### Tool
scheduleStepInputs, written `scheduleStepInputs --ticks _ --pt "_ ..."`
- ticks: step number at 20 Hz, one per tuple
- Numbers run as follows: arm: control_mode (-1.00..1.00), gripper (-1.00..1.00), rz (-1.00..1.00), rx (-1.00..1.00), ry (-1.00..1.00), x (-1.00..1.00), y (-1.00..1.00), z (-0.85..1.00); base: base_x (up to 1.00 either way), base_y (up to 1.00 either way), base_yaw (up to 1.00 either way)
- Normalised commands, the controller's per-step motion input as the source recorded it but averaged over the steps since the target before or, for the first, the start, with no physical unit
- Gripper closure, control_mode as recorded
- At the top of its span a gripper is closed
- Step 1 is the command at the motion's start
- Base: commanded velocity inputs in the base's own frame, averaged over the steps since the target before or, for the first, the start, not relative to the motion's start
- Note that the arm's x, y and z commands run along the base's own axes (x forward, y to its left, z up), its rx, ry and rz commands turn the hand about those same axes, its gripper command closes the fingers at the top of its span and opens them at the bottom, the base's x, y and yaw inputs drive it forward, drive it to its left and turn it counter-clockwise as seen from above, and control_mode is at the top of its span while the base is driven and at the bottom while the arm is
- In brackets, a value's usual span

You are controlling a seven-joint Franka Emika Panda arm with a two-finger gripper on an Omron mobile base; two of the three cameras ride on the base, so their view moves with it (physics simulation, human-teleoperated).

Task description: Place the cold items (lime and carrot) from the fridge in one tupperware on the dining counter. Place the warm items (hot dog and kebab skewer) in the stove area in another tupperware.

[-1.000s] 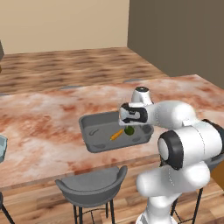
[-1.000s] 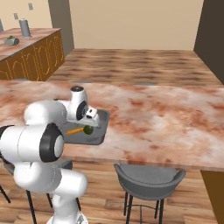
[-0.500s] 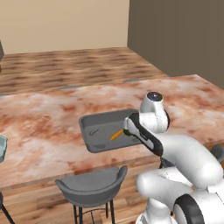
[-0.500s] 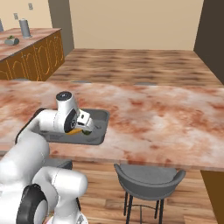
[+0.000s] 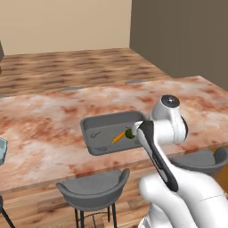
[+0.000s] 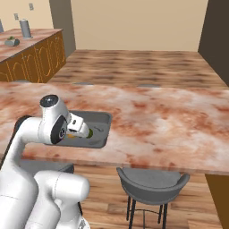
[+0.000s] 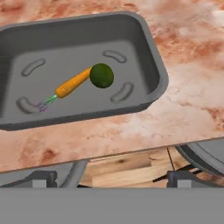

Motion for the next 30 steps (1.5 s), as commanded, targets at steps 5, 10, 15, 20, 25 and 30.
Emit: scheduleStepInputs --ticks 5,10,15,20,25,30 --pt "-1.0 -1.0 0.0 -0.02 0.0 -0.75 0.0 0.46 0.0 0.0 0.0" --pt "-1.0 -1.0 0.0 0.0 0.0 -0.83 0.0 0.33 0.0 0.0 0.0" --pt "-1.0 -1.0 0.0 -0.01 0.0 -0.86 -0.03 0.32 0.0 0.0 0.0" --pt "-1.0 -1.0 0.0 -0.04 0.0 -0.85 -0.06 0.29 0.0 0.0 0.0" --pt "-1.0 -1.0 0.0 -0.03 0.0 -0.69 -0.08 0.13 0.0 0.0 0.0" --pt "-1.0 -1.0 0.0 0.0 -0.03 -0.34 -0.02 0.0 0.0 0.0 0.0"
